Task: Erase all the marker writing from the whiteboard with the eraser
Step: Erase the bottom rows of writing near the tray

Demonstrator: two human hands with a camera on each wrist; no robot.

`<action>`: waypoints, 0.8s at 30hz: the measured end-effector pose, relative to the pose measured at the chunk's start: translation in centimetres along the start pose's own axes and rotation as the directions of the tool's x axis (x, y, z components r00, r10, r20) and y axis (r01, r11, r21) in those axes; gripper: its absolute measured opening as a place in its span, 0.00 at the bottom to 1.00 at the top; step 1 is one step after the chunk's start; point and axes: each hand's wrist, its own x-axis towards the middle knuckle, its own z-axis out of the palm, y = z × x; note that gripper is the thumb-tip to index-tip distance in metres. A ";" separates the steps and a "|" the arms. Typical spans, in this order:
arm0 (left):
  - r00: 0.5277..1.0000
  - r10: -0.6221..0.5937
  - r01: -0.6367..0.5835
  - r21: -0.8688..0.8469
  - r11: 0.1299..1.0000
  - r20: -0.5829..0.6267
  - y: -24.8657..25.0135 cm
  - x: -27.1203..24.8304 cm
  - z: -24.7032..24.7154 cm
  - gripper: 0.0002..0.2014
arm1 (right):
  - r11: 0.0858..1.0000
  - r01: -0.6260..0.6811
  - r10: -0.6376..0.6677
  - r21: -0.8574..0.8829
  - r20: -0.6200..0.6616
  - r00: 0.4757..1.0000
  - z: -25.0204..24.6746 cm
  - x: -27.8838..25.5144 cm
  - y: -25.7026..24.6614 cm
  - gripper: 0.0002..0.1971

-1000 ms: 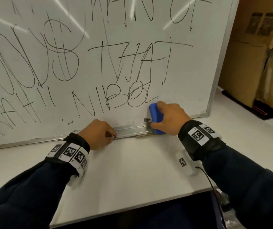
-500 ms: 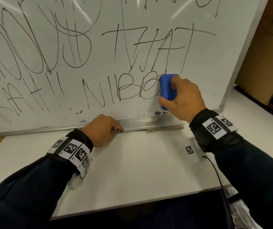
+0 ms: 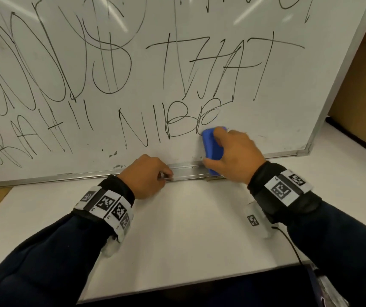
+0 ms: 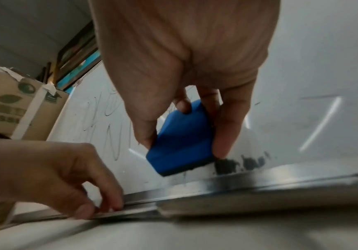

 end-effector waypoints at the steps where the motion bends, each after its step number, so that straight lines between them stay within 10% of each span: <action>1: 1.000 -0.001 0.001 -0.002 1.000 0.000 0.0 0.0 0.0 0.13 | 1.000 0.001 -0.001 -0.005 0.011 1.000 0.1 0.0 -0.2 0.25; 6: 1.000 -0.026 0.026 0.004 1.000 0.006 -0.1 -0.1 -0.3 0.14 | 0.998 -0.047 0.053 0.031 -0.269 0.962 -2.5 1.6 -0.3 0.25; 11: 0.999 -0.025 0.025 0.027 0.999 0.021 -0.4 0.0 -0.1 0.13 | 0.998 -0.066 0.068 -0.023 0.091 0.994 0.7 0.1 -1.7 0.25; 16: 1.000 -0.022 0.021 0.024 0.999 0.022 -0.7 0.1 0.2 0.13 | 0.983 -0.155 0.173 0.095 -0.226 0.959 -1.0 1.2 -1.1 0.30; 21: 0.999 -0.043 0.042 0.012 0.999 0.022 -1.1 0.2 0.6 0.15 | 0.977 -0.192 0.199 -0.090 0.079 0.977 0.6 -0.2 -0.5 0.29; 24: 0.999 -0.032 0.031 0.015 0.999 0.030 -1.2 0.1 0.6 0.16 | 0.953 -0.294 0.287 -0.065 -0.101 0.952 -1.3 0.2 0.9 0.27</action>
